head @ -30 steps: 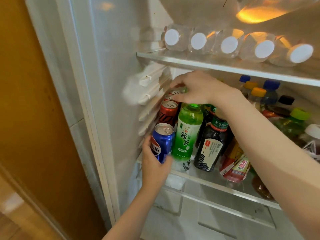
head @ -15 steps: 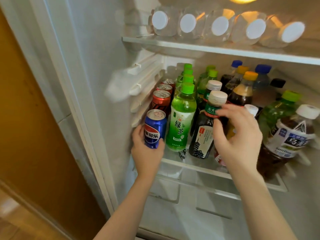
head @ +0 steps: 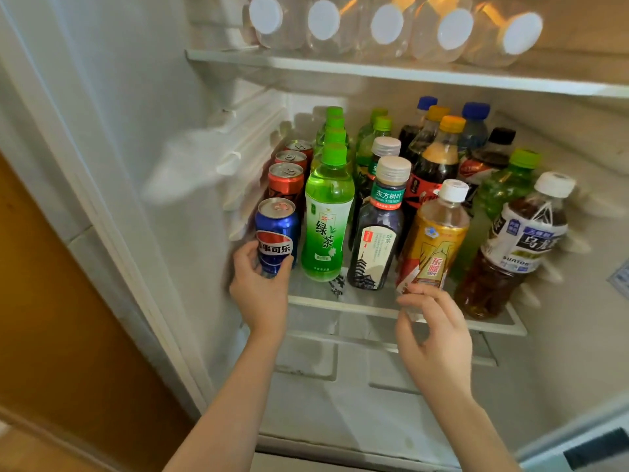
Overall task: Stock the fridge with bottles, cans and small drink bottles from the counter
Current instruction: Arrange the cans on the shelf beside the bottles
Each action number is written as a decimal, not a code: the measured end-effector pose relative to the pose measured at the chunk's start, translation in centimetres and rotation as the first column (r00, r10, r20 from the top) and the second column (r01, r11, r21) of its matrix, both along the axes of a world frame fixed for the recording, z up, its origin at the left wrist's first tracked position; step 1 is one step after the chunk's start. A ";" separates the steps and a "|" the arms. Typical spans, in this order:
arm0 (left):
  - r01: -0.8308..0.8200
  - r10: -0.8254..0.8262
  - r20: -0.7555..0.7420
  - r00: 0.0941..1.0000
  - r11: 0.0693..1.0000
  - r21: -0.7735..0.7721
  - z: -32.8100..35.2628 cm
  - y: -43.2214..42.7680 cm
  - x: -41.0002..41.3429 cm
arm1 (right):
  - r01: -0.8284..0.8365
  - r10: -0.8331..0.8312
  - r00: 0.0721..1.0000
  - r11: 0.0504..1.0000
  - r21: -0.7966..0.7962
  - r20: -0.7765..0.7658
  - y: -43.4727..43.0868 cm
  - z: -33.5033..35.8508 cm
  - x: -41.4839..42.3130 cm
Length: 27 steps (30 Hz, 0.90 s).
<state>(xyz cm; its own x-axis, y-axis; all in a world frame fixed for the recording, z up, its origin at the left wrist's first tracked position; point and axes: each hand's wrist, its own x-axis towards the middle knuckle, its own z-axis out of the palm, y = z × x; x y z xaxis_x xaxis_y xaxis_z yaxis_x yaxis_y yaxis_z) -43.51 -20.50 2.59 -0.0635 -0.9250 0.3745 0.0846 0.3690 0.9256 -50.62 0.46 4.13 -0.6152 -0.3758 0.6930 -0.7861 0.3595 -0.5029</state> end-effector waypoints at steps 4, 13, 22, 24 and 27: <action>-0.011 0.011 0.001 1.000 1.000 -0.016 -0.2 0.1 0.0 | 0.052 -0.053 0.999 0.995 0.088 0.001 0.4 -1.6 -0.1; 0.036 -0.034 0.037 0.999 0.998 -0.059 -0.2 0.0 0.4 | 0.123 -0.103 0.989 0.973 0.197 -0.107 0.4 -4.5 -1.2; 0.080 -0.053 0.131 0.990 0.976 -0.203 -0.1 1.4 2.0 | 0.054 -0.044 0.998 0.969 0.242 -0.046 1.2 -5.1 -0.6; 0.062 -0.015 0.174 0.985 0.961 -0.269 -0.1 1.9 2.2 | 0.031 -0.036 0.999 0.959 0.280 0.010 1.5 -5.1 -0.1; 0.076 0.000 0.212 0.977 0.933 -0.351 0.1 2.4 2.2 | 0.029 -0.050 0.995 0.971 0.237 0.087 1.9 -4.6 0.8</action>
